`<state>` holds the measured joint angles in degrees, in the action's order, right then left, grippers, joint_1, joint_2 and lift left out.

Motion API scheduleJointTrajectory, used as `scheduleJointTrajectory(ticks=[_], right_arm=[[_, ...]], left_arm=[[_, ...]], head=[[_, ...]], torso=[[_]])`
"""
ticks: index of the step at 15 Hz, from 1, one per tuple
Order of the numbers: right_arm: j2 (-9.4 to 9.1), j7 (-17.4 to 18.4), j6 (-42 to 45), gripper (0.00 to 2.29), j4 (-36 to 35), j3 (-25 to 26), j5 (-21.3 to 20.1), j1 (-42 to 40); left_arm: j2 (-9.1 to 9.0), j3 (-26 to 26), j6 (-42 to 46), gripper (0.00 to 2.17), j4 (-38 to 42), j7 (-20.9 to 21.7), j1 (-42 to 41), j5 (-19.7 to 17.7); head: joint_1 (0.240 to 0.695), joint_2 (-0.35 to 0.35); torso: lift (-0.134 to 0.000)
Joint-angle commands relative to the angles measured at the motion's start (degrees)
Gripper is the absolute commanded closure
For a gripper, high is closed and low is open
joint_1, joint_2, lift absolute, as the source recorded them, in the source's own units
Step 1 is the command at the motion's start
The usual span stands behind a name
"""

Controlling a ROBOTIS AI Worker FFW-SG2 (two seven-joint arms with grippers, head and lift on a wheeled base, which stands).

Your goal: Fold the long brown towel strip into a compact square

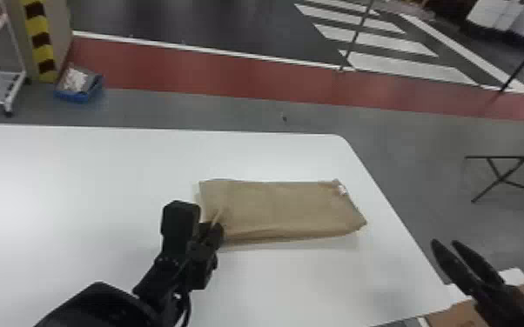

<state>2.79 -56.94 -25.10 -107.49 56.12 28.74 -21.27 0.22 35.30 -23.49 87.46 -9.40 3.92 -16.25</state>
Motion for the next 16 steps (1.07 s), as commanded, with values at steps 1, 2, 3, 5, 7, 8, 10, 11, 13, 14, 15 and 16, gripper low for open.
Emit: scheduleJointTrajectory(ticks=[1,2,3,5,7,8,10,11,13,14,15,16], right_arm=[[-0.07,-0.02,0.0,0.09,-0.09,0.13,0.0,0.0],[-0.15,-0.02,0.0,0.09,-0.09,0.3,0.0,0.0],[-0.15,-0.02,0.0,0.09,-0.09,0.39,0.0,0.09],[-0.33,0.07,0.0,0.09,-0.44,0.48,0.0,0.09],[-0.42,0.07,-0.18,0.09,-0.8,0.48,0.0,0.09],[-0.51,0.16,-0.18,0.09,-0.88,0.48,0.0,0.09],[-0.51,0.69,-0.18,0.09,-1.32,-0.22,-0.17,0.18],[-0.51,1.12,-0.18,0.09,-1.59,-0.75,-0.35,0.26],[-1.03,2.0,-0.35,0.09,-2.2,-2.68,-1.14,0.61],[-1.03,2.44,-0.35,0.09,-2.55,-4.0,-1.49,0.7],[-1.03,3.06,-0.18,0.09,-2.55,-5.5,-1.84,0.88],[-1.03,3.59,-0.18,0.09,-2.73,-6.55,-2.28,1.23]], left_arm=[[0.31,-0.76,-0.73,1.44,1.48,0.09,0.04,0.08],[0.4,-0.76,-1.08,1.44,1.92,0.09,0.39,0.43],[0.66,-0.94,-1.08,1.44,2.1,0.35,1.0,0.96],[0.92,-3.22,-1.43,1.44,2.1,0.88,2.23,2.01],[2.59,-7.0,-1.79,1.44,2.1,1.49,3.2,1.92],[3.74,-9.11,-1.79,1.44,2.27,1.75,3.38,1.66],[7.43,-13.16,-2.31,1.44,4.56,1.93,3.29,0.69],[8.83,-14.91,-2.66,1.44,5.7,1.93,2.67,-0.45],[12.26,-19.22,-4.6,1.44,10.1,2.02,-0.14,-2.91],[13.4,-21.68,-6.18,1.44,13.26,2.11,-2.95,-3.88],[14.46,-23.62,-7.24,1.44,16.78,2.37,-6.38,-4.14],[14.55,-24.41,-8.47,1.44,19.76,2.99,-9.1,-4.23]], head=[[0.695,-0.35],[0.695,-0.35],[0.695,-0.35],[0.695,-0.35],[0.695,-0.35],[0.695,-0.35],[0.695,-0.35],[0.695,-0.35],[0.695,-0.35],[0.695,-0.35],[0.695,-0.35],[0.695,-0.35]], torso=[[-0.124],[-0.124],[-0.124],[-0.124],[-0.124],[-0.124],[-0.124],[-0.124],[-0.124],[-0.124],[-0.124],[-0.124]])
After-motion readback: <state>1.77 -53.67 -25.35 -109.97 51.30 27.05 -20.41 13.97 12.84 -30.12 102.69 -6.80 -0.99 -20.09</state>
